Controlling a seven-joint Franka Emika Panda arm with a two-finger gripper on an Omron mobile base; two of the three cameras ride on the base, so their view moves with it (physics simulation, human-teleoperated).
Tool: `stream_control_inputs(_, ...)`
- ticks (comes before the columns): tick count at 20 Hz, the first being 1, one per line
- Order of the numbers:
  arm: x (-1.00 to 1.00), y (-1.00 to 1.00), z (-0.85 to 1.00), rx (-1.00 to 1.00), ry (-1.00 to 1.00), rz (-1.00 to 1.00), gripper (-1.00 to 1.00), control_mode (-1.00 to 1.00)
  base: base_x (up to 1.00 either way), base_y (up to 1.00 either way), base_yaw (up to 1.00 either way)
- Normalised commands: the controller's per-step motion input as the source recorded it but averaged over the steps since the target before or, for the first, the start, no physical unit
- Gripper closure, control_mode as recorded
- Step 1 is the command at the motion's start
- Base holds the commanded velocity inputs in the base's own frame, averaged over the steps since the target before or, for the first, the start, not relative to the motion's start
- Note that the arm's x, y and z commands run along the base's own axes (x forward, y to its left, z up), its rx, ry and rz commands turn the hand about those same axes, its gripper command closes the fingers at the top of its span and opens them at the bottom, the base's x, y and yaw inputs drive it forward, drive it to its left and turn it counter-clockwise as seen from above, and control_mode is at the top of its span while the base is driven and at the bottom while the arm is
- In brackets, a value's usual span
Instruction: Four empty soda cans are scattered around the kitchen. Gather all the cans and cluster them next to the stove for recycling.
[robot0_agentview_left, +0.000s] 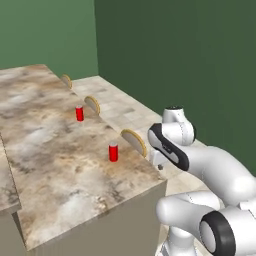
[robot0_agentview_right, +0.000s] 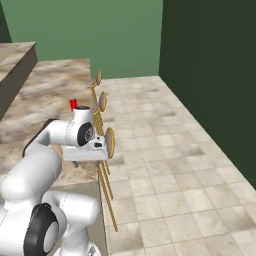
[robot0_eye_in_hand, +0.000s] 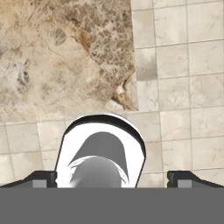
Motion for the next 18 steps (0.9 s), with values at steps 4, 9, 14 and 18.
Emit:
stream_control_inputs(4,0.0,0.0,0.0,0.0,0.0,0.0,-1.0,1.0,0.09,0.11,0.13)
stream_control_inputs(9,0.0,0.0,0.0,0.0,0.0,0.0,-1.0,1.0,0.14,0.24,0.29)
stream_control_inputs(14,0.0,0.0,0.0,0.0,0.0,0.0,-1.0,1.0,0.13,0.18,0.26)
stream_control_inputs(18,0.0,0.0,0.0,0.0,0.0,0.0,-1.0,1.0,0.05,0.12,0.11)
